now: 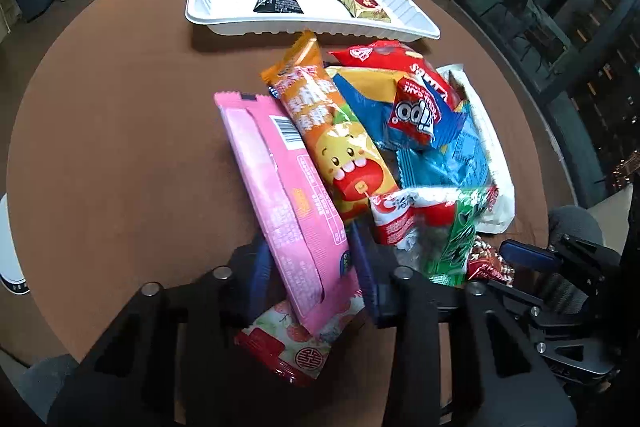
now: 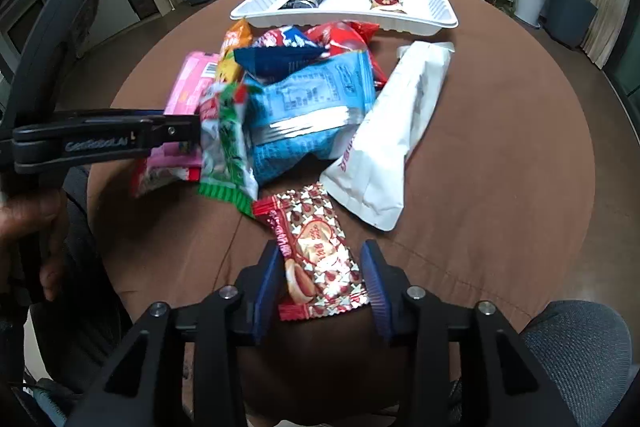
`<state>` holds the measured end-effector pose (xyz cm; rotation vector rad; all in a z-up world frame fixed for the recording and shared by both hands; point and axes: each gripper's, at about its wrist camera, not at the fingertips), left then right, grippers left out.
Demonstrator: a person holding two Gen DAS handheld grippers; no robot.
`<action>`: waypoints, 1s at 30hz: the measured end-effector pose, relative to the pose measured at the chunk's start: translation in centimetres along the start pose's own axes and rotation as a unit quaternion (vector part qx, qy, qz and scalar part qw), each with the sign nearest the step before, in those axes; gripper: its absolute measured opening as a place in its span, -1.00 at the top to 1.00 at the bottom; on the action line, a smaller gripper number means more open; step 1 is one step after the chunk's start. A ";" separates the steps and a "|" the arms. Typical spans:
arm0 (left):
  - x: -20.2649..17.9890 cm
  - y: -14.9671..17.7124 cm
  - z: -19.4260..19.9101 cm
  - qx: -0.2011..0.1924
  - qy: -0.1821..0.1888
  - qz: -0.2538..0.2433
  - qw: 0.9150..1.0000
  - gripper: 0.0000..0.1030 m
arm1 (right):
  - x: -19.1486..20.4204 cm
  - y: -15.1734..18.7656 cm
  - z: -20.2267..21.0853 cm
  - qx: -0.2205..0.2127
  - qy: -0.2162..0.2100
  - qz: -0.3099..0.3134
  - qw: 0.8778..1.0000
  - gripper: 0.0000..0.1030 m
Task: Organize snacks
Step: 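Grasp the pink bar packet with the left tool while the right tool grasps the chocolate wafer packet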
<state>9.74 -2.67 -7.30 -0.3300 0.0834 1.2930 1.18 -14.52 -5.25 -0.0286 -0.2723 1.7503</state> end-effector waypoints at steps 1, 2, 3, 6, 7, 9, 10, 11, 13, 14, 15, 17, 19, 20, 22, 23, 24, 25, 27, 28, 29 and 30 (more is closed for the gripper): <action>0.1 0.0 0.1 0.000 0.001 0.000 1.000 0.35 | 0.0 0.0 0.1 0.000 0.000 0.000 1.000 0.06; 0.2 -0.1 0.1 0.001 0.003 0.000 1.000 0.35 | 0.0 -0.1 0.1 0.000 0.001 0.000 1.000 0.06; 0.5 -0.3 0.1 0.003 0.008 0.002 1.000 0.35 | 0.1 -0.1 0.1 0.001 0.001 0.001 1.000 0.06; 1.3 -0.8 -0.2 0.017 0.029 0.010 0.999 0.34 | 0.1 -0.1 -0.1 0.004 0.000 0.001 1.000 0.04; 1.6 -0.9 -0.2 0.015 0.032 0.014 0.999 0.34 | 0.1 -0.1 -0.1 0.005 0.000 0.000 1.000 0.04; 1.9 -1.1 0.0 0.010 0.031 0.020 0.999 0.33 | 0.1 -0.1 -0.2 0.005 0.001 -0.001 1.000 0.04; 2.2 -1.2 0.0 0.006 0.034 0.023 0.999 0.34 | 0.1 -0.1 -0.2 0.005 0.001 0.000 1.000 0.04; 2.3 -1.3 0.0 0.005 0.037 0.024 0.999 0.33 | 0.2 -0.1 -0.2 0.005 0.002 0.000 1.000 0.04; 2.4 -1.6 0.0 0.003 0.040 0.021 0.999 0.34 | 0.2 -0.2 -0.2 0.006 0.002 0.002 1.000 0.04; 2.4 -1.6 -0.1 0.002 0.039 0.018 0.999 0.35 | 0.3 -0.2 -0.2 0.006 0.002 0.003 1.000 0.04; 2.3 -1.6 -0.2 0.004 0.039 0.014 0.999 0.36 | 0.3 -0.3 -0.3 0.007 0.002 0.003 1.000 0.04; 2.5 -1.6 -0.2 0.000 0.050 0.013 0.999 0.46 | 0.3 -0.2 -0.4 0.009 0.001 0.002 1.000 0.04; 2.9 -1.5 0.0 -0.010 0.056 0.016 0.998 0.51 | 0.3 -0.2 -0.4 0.009 -0.001 0.001 1.000 0.04; 3.1 -1.4 0.2 -0.017 0.059 0.017 0.998 0.53 | 0.3 -0.2 -0.3 0.008 -0.001 0.001 1.000 0.04; 3.3 -1.2 0.5 -0.024 0.058 0.017 0.998 0.54 | 0.2 -0.3 -0.2 0.007 -0.001 0.000 1.000 0.04; 3.4 -1.2 0.6 -0.024 0.058 0.015 0.998 0.54 | 0.1 -0.3 -0.2 0.007 0.001 0.000 1.000 0.04; 3.5 -1.0 0.7 -0.025 0.059 0.015 0.998 0.54 | 0.1 -0.4 -0.2 0.007 0.002 0.000 1.000 0.04; 3.5 -0.9 0.8 -0.026 0.059 0.014 0.998 0.54 | 0.1 -0.4 -0.2 0.008 0.002 0.001 1.000 0.04; 3.6 -0.4 1.0 -0.028 0.063 0.013 0.998 0.54 | 0.2 -0.4 -0.2 0.008 0.003 0.003 1.000 0.04; 3.6 0.0 1.2 -0.030 0.064 0.012 0.997 0.54 | 0.3 -0.5 -0.1 0.009 0.003 0.005 1.000 0.05; 3.7 0.4 1.5 -0.032 0.065 0.012 0.997 0.54 | 0.2 -0.5 -0.2 0.010 0.003 0.006 1.000 0.04; 3.7 0.7 1.6 -0.033 0.067 0.013 0.997 0.54 | 0.2 -0.5 -0.2 0.012 0.003 0.006 1.000 0.04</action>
Point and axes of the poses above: each gripper's, at about its wrist camera, not at the fingertips, and z roughly against the way its jaws point, x to its left, y to its underside, and after that the axes turned 14 degrees about x, right-handed
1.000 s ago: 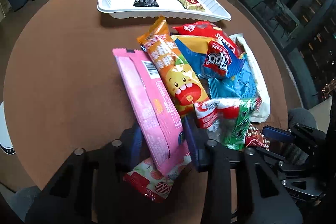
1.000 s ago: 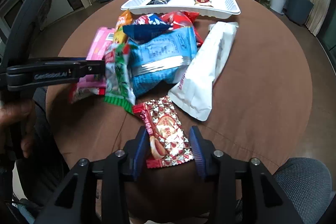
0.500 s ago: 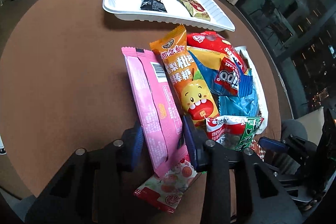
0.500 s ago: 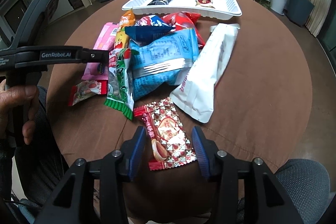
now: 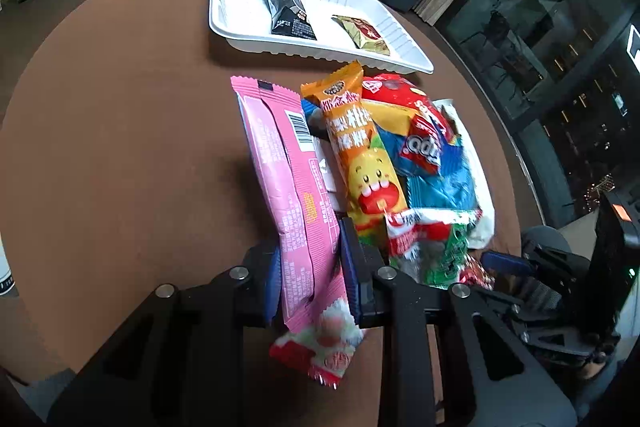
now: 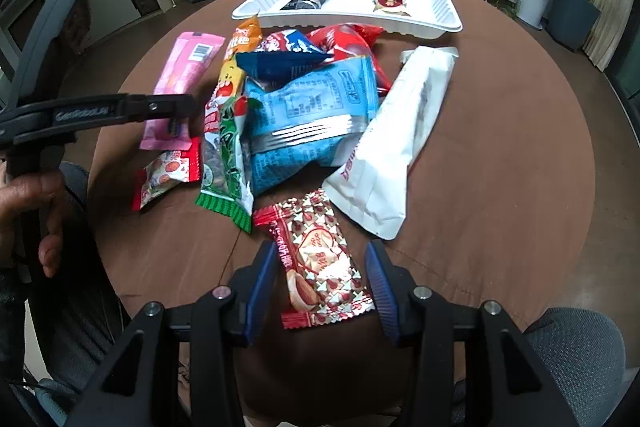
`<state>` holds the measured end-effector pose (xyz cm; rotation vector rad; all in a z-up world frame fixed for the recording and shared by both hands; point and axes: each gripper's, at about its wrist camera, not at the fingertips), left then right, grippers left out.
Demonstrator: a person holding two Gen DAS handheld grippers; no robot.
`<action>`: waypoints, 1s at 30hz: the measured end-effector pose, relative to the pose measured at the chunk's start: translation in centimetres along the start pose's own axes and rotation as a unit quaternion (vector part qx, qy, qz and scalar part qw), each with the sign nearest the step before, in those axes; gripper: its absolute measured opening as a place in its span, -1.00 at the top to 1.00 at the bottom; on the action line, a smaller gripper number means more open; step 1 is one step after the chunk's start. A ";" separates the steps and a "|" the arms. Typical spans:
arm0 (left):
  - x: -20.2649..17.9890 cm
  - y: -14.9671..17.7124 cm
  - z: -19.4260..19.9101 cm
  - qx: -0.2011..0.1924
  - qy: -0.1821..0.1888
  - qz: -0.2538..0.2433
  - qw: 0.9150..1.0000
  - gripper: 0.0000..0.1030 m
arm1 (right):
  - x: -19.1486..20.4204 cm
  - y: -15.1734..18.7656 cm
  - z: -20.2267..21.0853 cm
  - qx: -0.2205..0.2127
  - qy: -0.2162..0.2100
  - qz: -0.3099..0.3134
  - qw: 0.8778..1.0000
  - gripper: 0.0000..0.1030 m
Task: Organize snacks
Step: 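Grasp the pink bar packet with the left tool while the right tool grasps the chocolate wafer packet, then carry both packets into the white tray and open both tools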
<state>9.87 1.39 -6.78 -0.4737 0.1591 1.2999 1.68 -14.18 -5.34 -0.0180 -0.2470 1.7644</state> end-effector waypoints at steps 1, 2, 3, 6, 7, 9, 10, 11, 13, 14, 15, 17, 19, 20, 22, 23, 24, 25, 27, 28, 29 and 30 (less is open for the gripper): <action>0.0 0.4 0.3 -0.001 0.002 0.000 1.000 0.54 | -0.1 0.0 -0.1 0.002 0.000 -0.001 1.000 0.04; 0.0 0.7 0.5 -0.002 0.003 0.000 1.000 0.54 | -0.1 -0.1 -0.3 0.006 -0.001 -0.001 1.000 0.04; -0.1 0.9 0.7 -0.003 0.004 0.000 1.000 0.54 | -0.2 -0.1 -0.4 0.008 -0.002 -0.001 1.000 0.04; 0.0 1.7 1.2 -0.005 0.009 -0.003 1.000 0.54 | -0.3 -0.2 -0.6 0.012 -0.005 0.000 1.000 0.04; 0.0 1.8 1.4 -0.005 0.009 -0.003 1.000 0.54 | -0.3 -0.2 -0.6 0.012 -0.008 0.000 1.000 0.04; 0.0 2.2 1.6 -0.006 0.011 -0.004 1.000 0.54 | -0.2 -0.2 -0.6 0.013 -0.011 0.003 1.000 0.16; 0.0 2.4 1.7 -0.006 0.012 -0.005 1.000 0.54 | -0.2 -0.2 -0.6 0.013 -0.012 0.006 1.000 0.27; 0.0 2.5 1.7 -0.005 0.013 -0.005 1.000 0.54 | -0.1 -0.2 -0.6 0.014 -0.012 0.008 1.000 0.27; 0.0 2.8 1.7 -0.003 0.016 -0.006 1.000 0.54 | 0.2 -0.1 -0.6 0.016 -0.011 0.016 1.000 0.37; -0.1 2.9 1.7 -0.003 0.018 -0.007 1.000 0.54 | 0.2 0.0 -0.5 0.016 -0.013 0.017 1.000 0.40; -0.1 2.9 1.7 -0.004 0.019 -0.007 1.000 0.54 | 0.2 0.0 -0.5 0.015 -0.015 0.018 1.000 0.46; -0.3 3.1 1.7 -0.005 0.022 -0.008 1.000 0.54 | 0.4 0.1 -0.2 0.013 -0.019 0.022 1.000 0.49; -0.5 3.3 2.0 -0.007 0.024 -0.011 1.000 0.54 | 0.6 0.2 0.1 0.010 -0.023 0.024 0.999 0.54; -0.6 3.3 2.1 -0.008 0.025 -0.012 1.000 0.54 | 0.6 0.3 0.3 0.008 -0.029 0.024 0.999 0.57; -0.8 3.5 2.4 -0.009 0.027 -0.014 0.999 0.54 | 0.6 0.3 0.8 0.005 -0.037 0.024 0.999 0.60; -0.9 3.6 2.7 -0.011 0.028 -0.015 0.999 0.54 | 0.6 0.4 1.1 0.004 -0.042 0.024 0.999 0.60; -1.0 3.6 2.8 -0.013 0.028 -0.015 0.999 0.54 | 0.6 0.4 1.3 0.004 -0.048 0.024 0.999 0.60; -1.0 3.7 3.0 -0.014 0.028 -0.016 0.999 0.54 | 0.4 0.6 1.7 0.002 -0.055 0.023 0.998 0.60; -0.9 3.8 3.5 -0.019 0.030 -0.014 0.999 0.54 | -0.1 0.6 2.3 -0.001 -0.070 0.016 0.997 0.60; -0.7 3.7 3.8 -0.021 0.031 -0.013 0.999 0.54 | -0.5 0.7 2.6 -0.003 -0.084 0.010 0.996 0.60; -0.6 3.7 4.1 -0.023 0.034 -0.012 0.999 0.54 | -1.1 0.7 3.2 -0.007 -0.106 0.000 0.994 0.60; -0.4 3.6 4.4 -0.026 0.037 -0.011 0.999 0.54 | -1.6 0.6 3.6 -0.012 -0.117 -0.006 0.993 0.61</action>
Point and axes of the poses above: each gripper's, at about its wrist camera, not at the fingertips, and z roughly against the way its jaws point, x to its left, y to its underside, and after that the axes turned 14 degrees about x, right-handed
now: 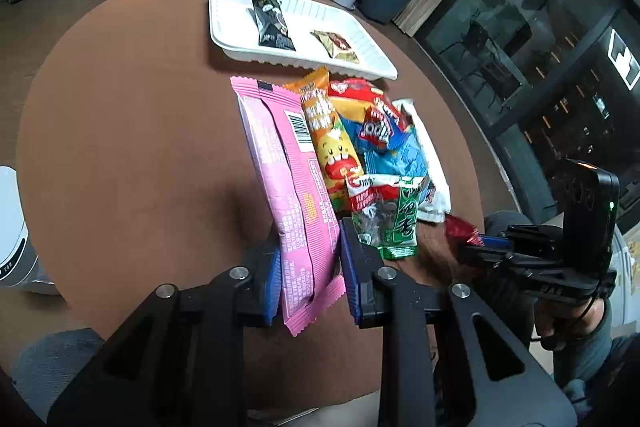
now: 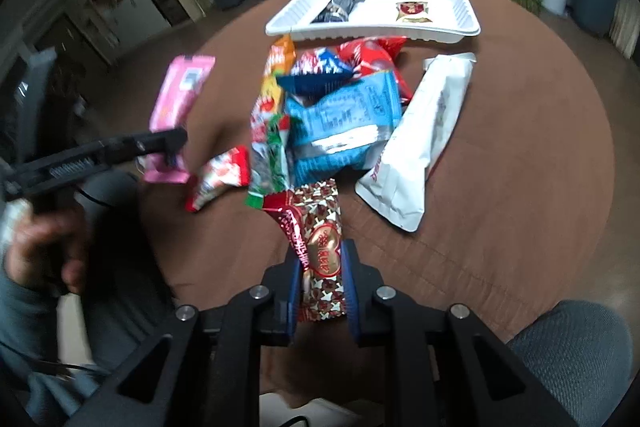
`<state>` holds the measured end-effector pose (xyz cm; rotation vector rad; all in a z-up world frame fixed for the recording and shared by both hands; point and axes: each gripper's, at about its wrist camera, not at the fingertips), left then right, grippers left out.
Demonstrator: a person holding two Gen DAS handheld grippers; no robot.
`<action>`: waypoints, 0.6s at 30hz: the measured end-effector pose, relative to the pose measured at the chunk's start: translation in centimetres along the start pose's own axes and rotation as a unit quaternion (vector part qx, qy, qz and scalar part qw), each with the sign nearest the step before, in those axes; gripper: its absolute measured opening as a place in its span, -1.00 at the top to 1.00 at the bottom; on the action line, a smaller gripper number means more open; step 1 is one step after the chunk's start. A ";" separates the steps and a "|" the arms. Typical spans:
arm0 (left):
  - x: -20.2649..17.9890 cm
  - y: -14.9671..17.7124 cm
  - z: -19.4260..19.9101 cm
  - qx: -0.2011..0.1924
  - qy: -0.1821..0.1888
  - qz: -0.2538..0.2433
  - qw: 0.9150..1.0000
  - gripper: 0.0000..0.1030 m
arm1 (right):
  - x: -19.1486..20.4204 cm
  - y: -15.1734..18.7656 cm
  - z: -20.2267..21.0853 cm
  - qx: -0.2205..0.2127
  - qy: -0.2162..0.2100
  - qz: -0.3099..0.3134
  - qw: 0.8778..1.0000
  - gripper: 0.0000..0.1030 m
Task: Organize snacks
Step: 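Carry both packets into the white tray and open both tools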
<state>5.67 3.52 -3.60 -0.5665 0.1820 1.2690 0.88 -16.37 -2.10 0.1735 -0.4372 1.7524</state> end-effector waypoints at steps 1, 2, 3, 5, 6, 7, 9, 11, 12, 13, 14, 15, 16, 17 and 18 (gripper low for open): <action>0.2 -0.2 0.4 -0.004 0.004 0.002 1.000 0.54 | -0.4 -0.1 0.7 -0.008 -0.009 -0.006 1.000 0.61; 0.3 -0.4 0.8 -0.008 0.008 0.003 1.000 0.54 | -1.0 -0.3 1.4 -0.017 -0.021 -0.013 1.000 0.61; 0.5 -0.9 1.3 -0.014 0.010 0.003 1.000 0.54 | -1.8 -0.8 2.4 -0.030 -0.034 -0.025 0.999 0.61; 0.9 -1.7 2.2 -0.023 0.006 0.002 1.000 0.54 | -3.8 -1.6 4.1 -0.053 -0.048 -0.049 0.996 0.61; 1.2 -2.3 2.7 -0.029 0.004 0.002 1.000 0.54 | -4.9 -2.1 5.0 -0.066 -0.048 -0.061 0.995 0.61; 1.6 -3.1 3.4 -0.037 0.002 0.003 0.999 0.54 | -6.1 -2.7 6.0 -0.081 -0.046 -0.074 0.993 0.61; 2.1 -4.5 4.4 -0.049 -0.002 0.003 0.999 0.54 | -8.6 -4.0 7.9 -0.109 -0.045 -0.099 0.988 0.61; 2.8 -6.5 5.4 -0.059 -0.004 0.003 0.998 0.54 | -11.0 -5.4 9.6 -0.138 -0.043 -0.125 0.982 0.61; 3.1 -7.3 5.7 -0.062 -0.006 0.003 0.998 0.54 | -12.2 -6.4 10.5 -0.154 -0.039 -0.139 0.977 0.61; 3.3 -8.5 6.0 -0.066 -0.009 0.001 0.998 0.54 | -13.3 -7.4 11.3 -0.169 -0.036 -0.151 0.973 0.60; 3.5 -9.6 6.4 -0.071 -0.013 0.000 0.997 0.54 | -13.9 -8.1 11.7 -0.178 -0.034 -0.158 0.971 0.60; 3.6 -11.0 6.7 -0.076 -0.021 -0.003 0.997 0.54 | -14.6 -9.2 12.3 -0.191 -0.031 -0.165 0.967 0.60; 3.7 -12.0 6.8 -0.078 -0.023 -0.003 0.997 0.54 | -14.9 -10.3 12.5 -0.198 -0.030 -0.168 0.965 0.60; 3.8 -13.4 6.9 -0.080 -0.025 -0.005 0.996 0.54 | -15.0 -11.5 12.7 -0.203 -0.034 -0.168 0.964 0.60; 3.9 -14.9 6.9 -0.081 -0.027 -0.006 0.996 0.54 | -14.8 -12.8 12.8 -0.206 -0.039 -0.165 0.964 0.60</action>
Point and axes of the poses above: each gripper's, at about its wrist camera, not at the fingertips, and z roughly against the way its jaws point, x to its left, y to its underside, and after that the axes turned 14 degrees about x, right-handed
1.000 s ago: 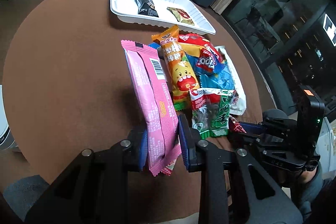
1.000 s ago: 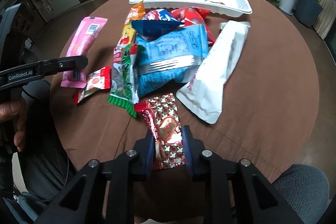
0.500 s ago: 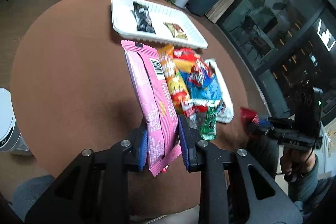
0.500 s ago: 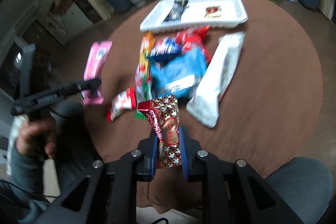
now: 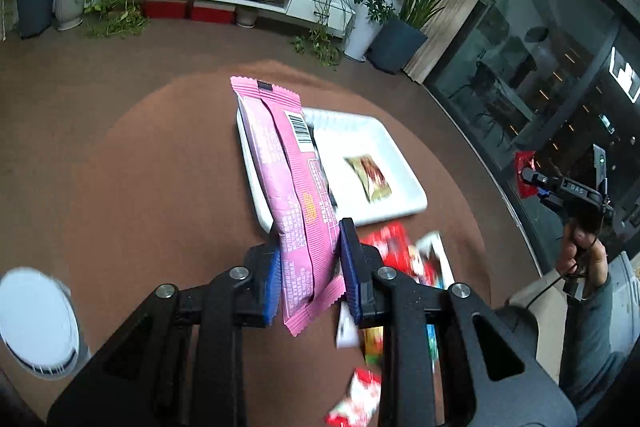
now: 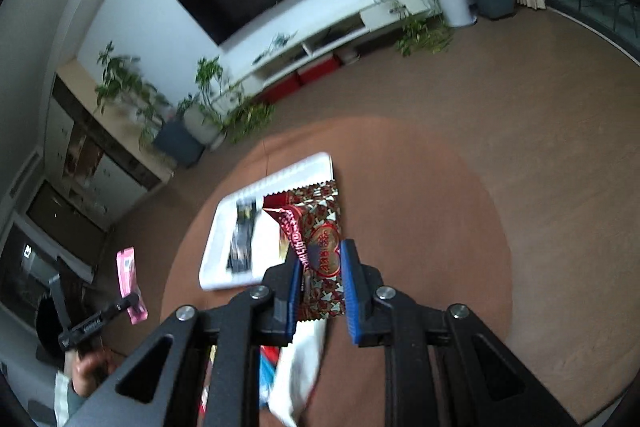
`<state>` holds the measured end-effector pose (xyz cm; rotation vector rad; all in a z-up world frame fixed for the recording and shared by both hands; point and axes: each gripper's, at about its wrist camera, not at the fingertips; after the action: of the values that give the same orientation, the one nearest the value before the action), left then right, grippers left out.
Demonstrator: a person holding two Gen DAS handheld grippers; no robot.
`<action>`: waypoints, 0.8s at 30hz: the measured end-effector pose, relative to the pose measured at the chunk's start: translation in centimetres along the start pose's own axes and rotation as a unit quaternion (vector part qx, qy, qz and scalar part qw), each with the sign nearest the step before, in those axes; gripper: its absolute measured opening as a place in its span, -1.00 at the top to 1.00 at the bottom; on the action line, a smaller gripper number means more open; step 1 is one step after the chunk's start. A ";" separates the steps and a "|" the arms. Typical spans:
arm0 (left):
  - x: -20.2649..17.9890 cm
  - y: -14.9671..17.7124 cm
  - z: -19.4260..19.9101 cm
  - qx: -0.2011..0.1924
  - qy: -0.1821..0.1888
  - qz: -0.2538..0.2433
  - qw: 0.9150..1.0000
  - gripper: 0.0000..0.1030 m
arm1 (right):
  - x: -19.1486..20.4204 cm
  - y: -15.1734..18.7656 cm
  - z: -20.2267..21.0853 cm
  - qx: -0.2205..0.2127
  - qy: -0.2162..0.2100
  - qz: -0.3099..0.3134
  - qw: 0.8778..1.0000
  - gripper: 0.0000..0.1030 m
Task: Organize snacks
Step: 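Carry both packets into the white tray and open both tools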
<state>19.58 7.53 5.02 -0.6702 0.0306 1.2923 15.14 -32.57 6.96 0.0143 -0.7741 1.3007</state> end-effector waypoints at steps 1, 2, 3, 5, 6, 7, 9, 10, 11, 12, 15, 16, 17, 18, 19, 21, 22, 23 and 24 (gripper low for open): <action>0.0 -1.5 -0.4 0.000 -0.008 -0.005 1.000 0.54 | 0.7 -0.8 -0.5 -0.002 -0.003 0.006 1.000 0.60; 0.0 -2.8 -0.7 0.001 -0.012 -0.009 1.000 0.54 | 1.7 -1.7 -1.2 -0.003 -0.006 0.015 1.000 0.60; 0.0 -4.2 -1.2 0.005 -0.012 -0.012 1.000 0.54 | 2.9 -2.6 -2.4 0.003 -0.012 0.026 1.000 0.60; -0.3 -6.7 -2.8 0.017 -0.026 -0.024 0.999 0.54 | 4.8 -3.9 -4.7 0.022 -0.028 0.039 0.999 0.60; -0.4 -7.8 -3.8 0.029 -0.032 -0.030 0.999 0.54 | 5.6 -4.6 -6.1 0.035 -0.032 0.048 0.998 0.60; -0.4 -8.6 -4.8 0.038 -0.034 -0.032 0.998 0.54 | 6.6 -5.0 -7.6 0.048 -0.034 0.056 0.997 0.60; -0.4 -10.0 -7.0 0.058 -0.042 -0.038 0.997 0.54 | 8.3 -5.5 -10.9 0.074 -0.030 0.069 0.994 0.60; -0.4 -10.3 -7.9 0.064 -0.046 -0.039 0.996 0.54 | 9.0 -5.7 -12.2 0.084 -0.026 0.076 0.993 0.60; -0.3 -10.6 -8.7 0.069 -0.048 -0.038 0.996 0.54 | 9.7 -5.7 -13.7 0.096 -0.024 0.081 0.992 0.60; -0.1 -10.9 -9.6 0.075 -0.049 -0.035 0.995 0.54 | 10.2 -5.8 -15.0 0.107 -0.023 0.083 0.990 0.60; 0.2 -11.2 -12.3 0.096 -0.054 -0.032 0.993 0.54 | 10.7 -5.8 -17.8 0.129 -0.010 0.087 0.988 0.60; 0.2 -11.1 -13.1 0.105 -0.060 -0.036 0.992 0.54 | 10.6 -5.7 -18.3 0.134 -0.008 0.085 0.987 0.60; 0.2 -10.8 -13.9 0.116 -0.064 -0.040 0.990 0.54 | 10.4 -5.8 -19.3 0.142 -0.003 0.083 0.986 0.60; 0.3 -10.5 -14.7 0.123 -0.068 -0.041 0.989 0.54 | 10.4 -5.8 -20.0 0.148 0.002 0.083 0.986 0.60; 0.2 -10.5 -15.6 0.127 -0.069 -0.041 0.989 0.54 | 10.3 -5.9 -20.7 0.154 0.009 0.082 0.985 0.60; 0.4 -10.2 -16.9 0.132 -0.068 -0.039 0.988 0.54 | 10.0 -5.8 -21.3 0.163 0.014 0.077 0.983 0.60; 0.4 -10.2 -17.3 0.135 -0.068 -0.038 0.988 0.54 | 9.8 -5.9 -21.7 0.167 0.016 0.076 0.983 0.60; 0.4 -10.1 -18.0 0.140 -0.070 -0.040 0.987 0.54 | 9.7 -5.8 -22.2 0.171 0.020 0.076 0.982 0.60; 0.4 -9.9 -18.3 0.146 -0.074 -0.043 0.986 0.53 | 9.6 -5.7 -22.6 0.175 0.025 0.076 0.981 0.60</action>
<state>34.79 -1.92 -5.68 -0.3202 0.0682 1.2206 32.00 -16.51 -2.79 0.2066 -0.5030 1.5648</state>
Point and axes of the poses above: each gripper's, at about its wrist camera, not at the fingertips, and z roughly against the way its jaws point, x to its left, y to its underside, and after that the axes turned 14 degrees about x, right-handed
